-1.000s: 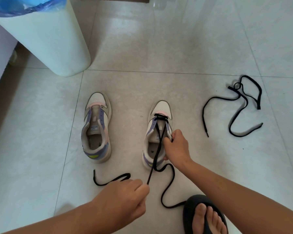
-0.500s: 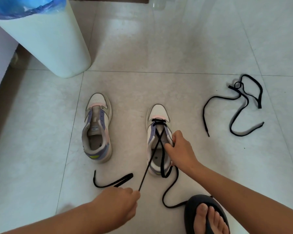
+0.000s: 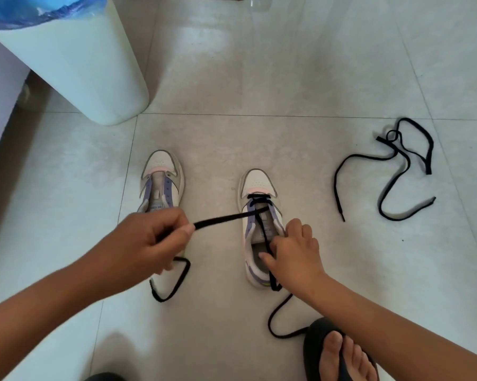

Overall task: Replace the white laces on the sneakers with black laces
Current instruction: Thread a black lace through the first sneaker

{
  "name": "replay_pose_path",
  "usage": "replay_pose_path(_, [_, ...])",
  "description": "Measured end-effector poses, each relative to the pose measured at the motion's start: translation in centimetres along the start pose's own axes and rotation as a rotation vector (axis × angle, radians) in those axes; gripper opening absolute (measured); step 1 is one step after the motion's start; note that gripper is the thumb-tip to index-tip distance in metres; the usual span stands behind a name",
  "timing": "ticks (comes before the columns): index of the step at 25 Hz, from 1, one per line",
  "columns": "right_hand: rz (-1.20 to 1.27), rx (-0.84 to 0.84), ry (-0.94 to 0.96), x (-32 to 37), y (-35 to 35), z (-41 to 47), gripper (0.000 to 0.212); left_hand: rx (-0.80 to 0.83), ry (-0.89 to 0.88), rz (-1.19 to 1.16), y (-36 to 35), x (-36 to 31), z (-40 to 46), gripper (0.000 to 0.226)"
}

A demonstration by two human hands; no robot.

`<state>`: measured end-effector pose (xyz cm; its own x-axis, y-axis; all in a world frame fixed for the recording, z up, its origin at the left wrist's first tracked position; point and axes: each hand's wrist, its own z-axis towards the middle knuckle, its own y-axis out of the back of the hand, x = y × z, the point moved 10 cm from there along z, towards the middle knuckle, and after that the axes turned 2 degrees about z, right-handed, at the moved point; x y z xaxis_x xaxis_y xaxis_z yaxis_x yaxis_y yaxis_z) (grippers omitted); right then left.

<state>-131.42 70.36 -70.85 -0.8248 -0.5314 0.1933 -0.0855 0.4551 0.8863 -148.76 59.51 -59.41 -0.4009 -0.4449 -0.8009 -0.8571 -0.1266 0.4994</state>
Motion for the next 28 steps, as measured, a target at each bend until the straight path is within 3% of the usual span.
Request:
replay_pose_path(2, [0.343, 0.114, -0.092, -1.0, 0.2, 0.6, 0.028, 0.002, 0.097, -0.048, 1.0, 1.9, 0.7, 0.031])
replay_pose_path(4, [0.953, 0.175, -0.219, -2.9, 1.2, 1.0, 0.025, 0.071, 0.219, -0.192, 1.6, 4.0, 0.9, 0.036])
replay_pose_path(6, [1.497, 0.236, -0.339, -4.8, 1.8, 1.6, 0.029, 0.107, 0.326, -0.244, 3.0, 6.0, 1.0, 0.06])
replay_pose_path(8, [1.696, 0.221, -0.394, -7.5, 2.6, 2.3, 0.031, 0.1, 0.389, -0.122, 4.6, 8.0, 1.0, 0.065])
replay_pose_path(10, [1.579, 0.133, -0.354, -10.2, 3.8, 3.0, 0.032, 0.093, 0.398, 0.14, 5.7, 9.5, 0.9, 0.027])
replay_pose_path(11, [1.355, 0.08, -0.276, -11.4, 4.7, 3.2, 0.033, 0.082, 0.39, 0.27, 5.9, 10.1, 0.9, 0.016])
replay_pose_path(14, [0.45, 0.046, -0.056, -12.7, 7.3, 2.7, 0.029, 0.226, 0.438, 0.354, 3.4, 11.7, -0.6, 0.018])
replay_pose_path(16, [0.237, 0.2, -0.067, -13.5, 6.2, 2.2, 0.029, 0.447, 0.484, 0.363, -0.3, 11.8, -2.7, 0.02])
replay_pose_path(18, [0.043, 0.33, -0.097, -13.2, 4.2, 2.2, 0.034, 0.632, 0.445, 0.583, -3.2, 11.8, -3.6, 0.026])
replay_pose_path(20, [0.062, 0.268, -0.021, -10.4, 3.3, 3.8, 0.035, 0.611, 0.261, 0.829, -5.5, 10.0, -1.1, 0.033])
replay_pose_path(21, [0.21, 0.206, -0.004, -8.6, 3.2, 4.7, 0.034, 0.528, 0.172, 0.832, -6.5, 8.2, 0.9, 0.035])
replay_pose_path(23, [0.502, 0.163, -0.027, -5.7, 2.7, 5.9, 0.032, 0.271, 0.08, 0.604, -7.8, 4.4, 5.4, 0.032])
replay_pose_path(25, [0.541, 0.227, -0.032, -3.9, 1.3, 6.6, 0.035, 0.098, 0.115, 0.36, -8.7, 2.6, 9.4, 0.027])
replay_pose_path(28, [0.525, 0.29, -0.008, -3.1, 0.3, 7.1, 0.032, 0.213, 0.267, 0.281, -11.8, 4.0, 12.6, 0.038])
